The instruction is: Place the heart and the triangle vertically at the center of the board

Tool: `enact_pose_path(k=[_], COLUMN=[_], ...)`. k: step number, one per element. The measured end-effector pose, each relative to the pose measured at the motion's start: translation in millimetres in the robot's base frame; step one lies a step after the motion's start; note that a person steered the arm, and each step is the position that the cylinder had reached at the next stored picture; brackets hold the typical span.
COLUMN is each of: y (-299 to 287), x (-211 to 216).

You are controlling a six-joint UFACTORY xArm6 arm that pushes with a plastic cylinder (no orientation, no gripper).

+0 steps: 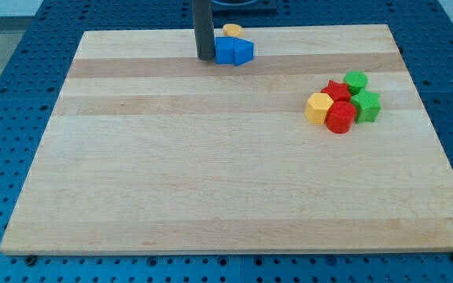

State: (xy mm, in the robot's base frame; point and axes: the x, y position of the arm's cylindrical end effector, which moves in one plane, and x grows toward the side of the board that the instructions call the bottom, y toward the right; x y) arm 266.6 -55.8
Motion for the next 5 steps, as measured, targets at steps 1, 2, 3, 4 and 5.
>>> enact_pose_path(k=[1, 2, 3, 4, 5], y=[0.0, -9.6, -36.0, -37.6, -21.2], x=[0.0, -2.0, -23.8, -57.2, -73.4])
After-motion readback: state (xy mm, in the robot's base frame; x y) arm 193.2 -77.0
